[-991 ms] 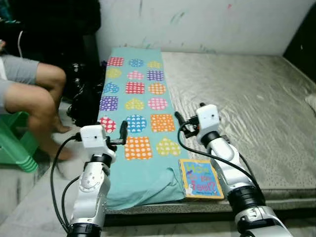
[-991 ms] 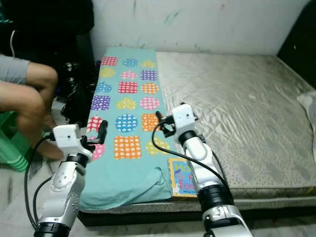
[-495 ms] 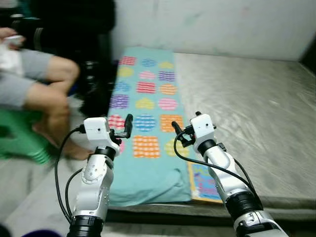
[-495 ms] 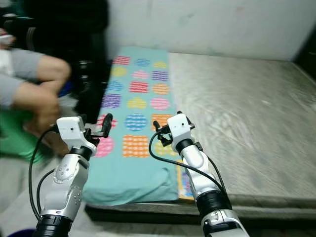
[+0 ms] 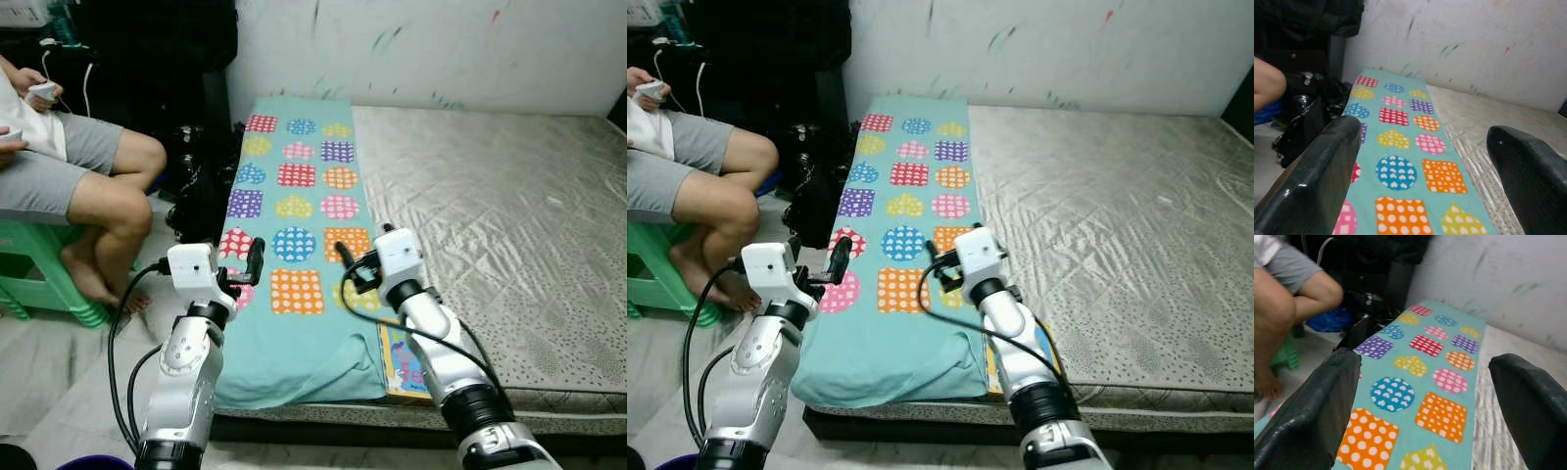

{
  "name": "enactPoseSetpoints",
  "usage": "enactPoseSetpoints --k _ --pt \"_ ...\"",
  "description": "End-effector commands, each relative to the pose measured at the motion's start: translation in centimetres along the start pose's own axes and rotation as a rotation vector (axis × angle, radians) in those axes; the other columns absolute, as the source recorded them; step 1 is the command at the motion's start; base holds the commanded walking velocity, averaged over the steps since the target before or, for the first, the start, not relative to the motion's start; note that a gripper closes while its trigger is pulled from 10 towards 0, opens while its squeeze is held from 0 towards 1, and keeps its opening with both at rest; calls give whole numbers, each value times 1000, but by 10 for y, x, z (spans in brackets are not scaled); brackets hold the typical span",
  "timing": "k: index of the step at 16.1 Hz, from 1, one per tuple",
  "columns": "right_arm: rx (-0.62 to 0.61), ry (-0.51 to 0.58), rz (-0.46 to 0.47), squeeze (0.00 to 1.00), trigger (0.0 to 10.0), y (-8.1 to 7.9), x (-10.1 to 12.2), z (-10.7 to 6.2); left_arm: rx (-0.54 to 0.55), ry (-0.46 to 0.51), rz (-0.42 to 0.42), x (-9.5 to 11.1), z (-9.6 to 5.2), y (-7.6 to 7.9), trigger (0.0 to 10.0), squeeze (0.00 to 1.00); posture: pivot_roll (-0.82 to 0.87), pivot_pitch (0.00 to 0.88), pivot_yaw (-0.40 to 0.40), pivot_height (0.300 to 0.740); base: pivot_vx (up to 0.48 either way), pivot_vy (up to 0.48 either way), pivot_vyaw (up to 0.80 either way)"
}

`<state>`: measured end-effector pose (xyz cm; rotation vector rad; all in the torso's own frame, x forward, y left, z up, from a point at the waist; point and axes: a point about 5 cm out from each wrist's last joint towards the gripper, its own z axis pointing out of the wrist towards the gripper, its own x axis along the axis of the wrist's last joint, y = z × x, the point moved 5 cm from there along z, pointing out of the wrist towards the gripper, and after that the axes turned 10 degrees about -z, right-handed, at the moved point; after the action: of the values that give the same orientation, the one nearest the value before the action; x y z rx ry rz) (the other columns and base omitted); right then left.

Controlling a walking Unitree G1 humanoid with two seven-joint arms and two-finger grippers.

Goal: Clean up the room

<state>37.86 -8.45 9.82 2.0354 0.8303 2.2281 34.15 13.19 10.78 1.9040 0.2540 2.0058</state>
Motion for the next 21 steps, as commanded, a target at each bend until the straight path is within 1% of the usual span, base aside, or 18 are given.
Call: enactPoseSetpoints --k 1,2,3,4,5,9,10,11,13,16,18,21 --pt "-6 -9 -16 0 10000 0 -3 1 -13 -4 15 -1 -4 1 10000 0 -63 0 -63 740 0 -251 0" --pt "-24 -29 -12 0 10000 5 -7 1 -11 -18 18 -7 -9 1 10000 0 -66 0 -69 740 0 -292 0" --pt "-10 -41 -22 0 10000 3 -11 -2 -12 -26 9 -10 -10 3 10000 0 -74 0 -70 740 0 -315 0" --pt "-1 -43 -30 0 10000 1 -12 -4 -16 -30 5 -10 -10 4 10000 0 -76 0 -70 740 0 -315 0" --pt "-7 -52 -24 0 10000 2 -14 -5 -23 -46 9 -14 -10 4 10000 0 -85 0 -65 740 0 -368 0" --pt "-28 -70 -17 0 10000 5 -21 -10 -20 -58 0 -17 -11 4 10000 0 -99 0 -51 740 0 -420 0" --pt "-31 -71 -12 0 10000 5 -22 -11 -31 -65 -4 -19 -12 7 10000 0 -106 0 -46 740 0 -292 0" --pt "-34 -74 -9 0 10000 5 -23 -12 -40 -62 -14 -19 -11 9 10000 0 -106 0 -46 740 0 0 0" --pt "-34 -74 -8 0 10000 5 -23 -12 -66 -57 -3 -17 -11 13 10000 0 -107 0 -47 740 0 0 0" --pt "-26 -70 -18 0 10000 4 -22 -12 -95 -45 -14 -16 -12 17 10000 0 -104 0 -52 740 0 0 0" --pt "-20 -71 -18 0 10000 3 -22 -12 -95 -43 -22 -15 -14 17 10000 0 -101 0 -58 740 0 0 0" --pt "-16 -73 -18 0 10000 3 -22 -12 -99 -43 -22 -15 -14 17 10000 0 -101 0 -58 740 247 0 0"
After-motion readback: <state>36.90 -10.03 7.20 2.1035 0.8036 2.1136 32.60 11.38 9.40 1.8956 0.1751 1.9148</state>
